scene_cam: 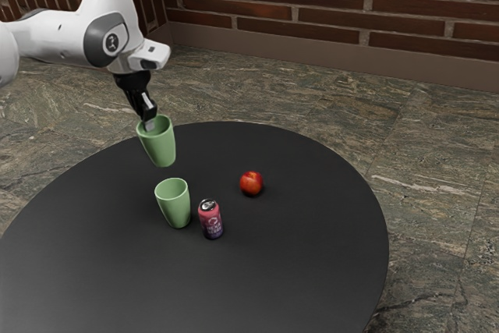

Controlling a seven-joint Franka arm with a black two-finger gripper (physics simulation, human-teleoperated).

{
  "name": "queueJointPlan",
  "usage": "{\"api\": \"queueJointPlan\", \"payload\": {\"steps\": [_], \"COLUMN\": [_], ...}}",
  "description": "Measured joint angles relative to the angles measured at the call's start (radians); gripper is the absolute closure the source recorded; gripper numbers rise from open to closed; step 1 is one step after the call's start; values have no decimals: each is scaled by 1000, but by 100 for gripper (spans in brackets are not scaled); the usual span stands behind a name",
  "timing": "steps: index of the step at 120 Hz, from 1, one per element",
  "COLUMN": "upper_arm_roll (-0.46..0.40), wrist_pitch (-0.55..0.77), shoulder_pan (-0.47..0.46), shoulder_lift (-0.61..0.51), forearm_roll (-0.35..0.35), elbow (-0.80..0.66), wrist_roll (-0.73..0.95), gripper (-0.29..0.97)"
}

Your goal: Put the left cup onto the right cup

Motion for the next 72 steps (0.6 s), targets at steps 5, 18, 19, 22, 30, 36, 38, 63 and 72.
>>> {"api": "queueJointPlan", "payload": {"steps": [5,18,19,22,30,36,38,63,72], "upper_arm_roll": [-1,-1,-1,-1,-1,-2,-2,-4,-5], "wrist_pitch": [0,0,0,0,0,0,-1,-2,-2], "shoulder_pan": [-4,-16,-17,-18,-21,-26,-28,-40,-42], "shoulder_lift": [-3,-11,-12,-14,-16,-17,-17,-21,-25], "forearm_roll": [0,0,0,0,0,-1,-1,-6,-7], "elbow": [-4,-21,-23,-28,-34,-39,-40,-58,-68], "wrist_roll": [0,0,0,0,0,0,0,0,0], "gripper": [79,79,79,79,79,79,79,79,79]}}
